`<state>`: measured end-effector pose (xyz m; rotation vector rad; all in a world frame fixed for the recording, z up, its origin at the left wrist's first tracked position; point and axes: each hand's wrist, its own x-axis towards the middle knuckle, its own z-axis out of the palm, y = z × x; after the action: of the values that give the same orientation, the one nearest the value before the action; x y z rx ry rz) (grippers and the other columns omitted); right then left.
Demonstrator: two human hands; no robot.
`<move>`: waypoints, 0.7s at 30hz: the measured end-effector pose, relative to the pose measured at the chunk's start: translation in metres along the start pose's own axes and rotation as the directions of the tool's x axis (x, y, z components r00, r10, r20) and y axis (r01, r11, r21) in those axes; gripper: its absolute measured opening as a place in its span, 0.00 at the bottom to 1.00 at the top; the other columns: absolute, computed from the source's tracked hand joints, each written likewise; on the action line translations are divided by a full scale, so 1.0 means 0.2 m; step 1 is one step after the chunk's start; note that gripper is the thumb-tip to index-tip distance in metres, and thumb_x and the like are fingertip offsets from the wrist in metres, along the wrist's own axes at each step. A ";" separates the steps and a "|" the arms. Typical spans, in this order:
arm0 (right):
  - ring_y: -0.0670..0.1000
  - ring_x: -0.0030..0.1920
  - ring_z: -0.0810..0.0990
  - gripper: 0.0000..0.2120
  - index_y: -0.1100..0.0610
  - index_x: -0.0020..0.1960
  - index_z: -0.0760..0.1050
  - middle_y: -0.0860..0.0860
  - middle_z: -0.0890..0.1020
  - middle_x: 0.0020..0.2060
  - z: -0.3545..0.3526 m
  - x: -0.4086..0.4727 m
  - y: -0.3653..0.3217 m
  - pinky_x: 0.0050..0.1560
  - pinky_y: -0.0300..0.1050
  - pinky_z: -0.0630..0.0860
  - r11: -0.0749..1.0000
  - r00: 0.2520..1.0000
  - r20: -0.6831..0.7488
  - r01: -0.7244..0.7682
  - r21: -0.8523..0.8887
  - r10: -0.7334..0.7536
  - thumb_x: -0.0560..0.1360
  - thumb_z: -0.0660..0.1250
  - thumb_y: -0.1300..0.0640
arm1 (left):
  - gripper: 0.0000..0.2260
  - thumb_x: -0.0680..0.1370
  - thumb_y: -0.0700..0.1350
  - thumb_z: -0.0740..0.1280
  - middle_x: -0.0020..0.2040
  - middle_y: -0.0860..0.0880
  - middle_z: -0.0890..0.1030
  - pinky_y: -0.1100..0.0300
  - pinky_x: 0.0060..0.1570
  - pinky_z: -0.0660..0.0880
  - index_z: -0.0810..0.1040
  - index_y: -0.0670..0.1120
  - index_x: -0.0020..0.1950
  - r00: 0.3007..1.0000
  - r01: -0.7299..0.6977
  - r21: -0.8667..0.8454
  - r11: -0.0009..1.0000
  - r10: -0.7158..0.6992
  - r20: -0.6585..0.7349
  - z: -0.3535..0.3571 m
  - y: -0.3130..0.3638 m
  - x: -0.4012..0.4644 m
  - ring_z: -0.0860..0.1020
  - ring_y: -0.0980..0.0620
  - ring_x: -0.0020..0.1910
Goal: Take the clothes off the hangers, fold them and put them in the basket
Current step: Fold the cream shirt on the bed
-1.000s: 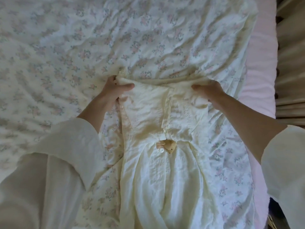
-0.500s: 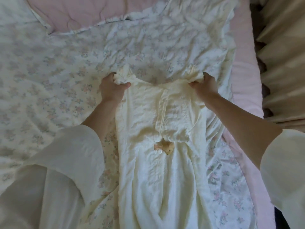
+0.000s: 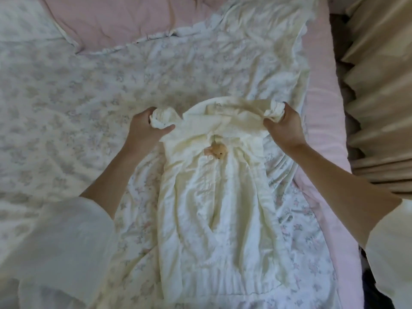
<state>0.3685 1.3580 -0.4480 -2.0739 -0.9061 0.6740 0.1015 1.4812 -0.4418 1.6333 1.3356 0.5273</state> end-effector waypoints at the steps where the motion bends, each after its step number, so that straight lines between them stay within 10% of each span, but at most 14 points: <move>1: 0.51 0.37 0.74 0.07 0.59 0.48 0.72 0.51 0.76 0.36 0.00 -0.07 0.06 0.35 0.40 0.71 0.999 1.000 0.006 -0.009 -0.033 0.009 0.71 0.65 0.65 | 0.08 0.71 0.37 0.73 0.39 0.54 0.77 0.61 0.43 0.74 0.77 0.46 0.44 0.999 0.011 0.034 0.999 -0.012 0.050 0.00 -0.05 -0.07 0.76 0.53 0.40; 8: 0.59 0.47 0.80 0.14 0.62 0.55 0.75 0.59 0.82 0.43 0.05 -0.51 0.42 0.42 0.43 0.71 0.935 0.975 0.180 -0.057 -0.350 0.127 0.70 0.69 0.63 | 0.09 0.71 0.39 0.73 0.40 0.52 0.80 0.60 0.40 0.71 0.78 0.53 0.42 0.868 0.039 0.364 0.931 -0.212 0.448 0.05 -0.38 -0.42 0.77 0.50 0.42; 15: 0.51 0.70 0.65 0.23 0.52 0.64 0.73 0.50 0.73 0.66 0.04 -0.65 0.64 0.71 0.54 0.57 0.792 0.768 0.607 0.235 -0.563 0.204 0.72 0.54 0.49 | 0.35 0.62 0.75 0.61 0.54 0.56 0.73 0.58 0.59 0.66 0.79 0.53 0.58 0.483 0.051 0.618 0.785 -0.561 0.673 0.09 -0.42 -0.52 0.71 0.55 0.57; 18: 0.51 0.67 0.69 0.35 0.48 0.58 0.79 0.46 0.78 0.62 0.05 -0.60 0.57 0.67 0.52 0.59 0.819 0.818 0.570 0.277 -0.502 0.073 0.67 0.40 0.42 | 0.17 0.73 0.64 0.64 0.44 0.55 0.80 0.57 0.52 0.72 0.82 0.52 0.43 0.648 0.165 0.562 0.810 -0.519 0.558 0.12 -0.38 -0.46 0.78 0.53 0.48; 21: 0.53 0.55 0.75 0.33 0.52 0.45 0.83 0.49 0.84 0.48 0.09 -0.53 0.48 0.57 0.47 0.60 0.808 0.894 0.445 0.302 -0.505 -0.056 0.67 0.40 0.43 | 0.12 0.76 0.55 0.66 0.38 0.53 0.79 0.57 0.45 0.73 0.81 0.48 0.42 0.922 -0.092 0.504 0.859 -0.118 0.370 0.15 -0.37 -0.41 0.77 0.52 0.42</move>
<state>0.3270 1.2393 -0.5197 -2.3412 -1.7047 0.8254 0.0610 1.3922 -0.5008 2.0247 1.2379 -0.1959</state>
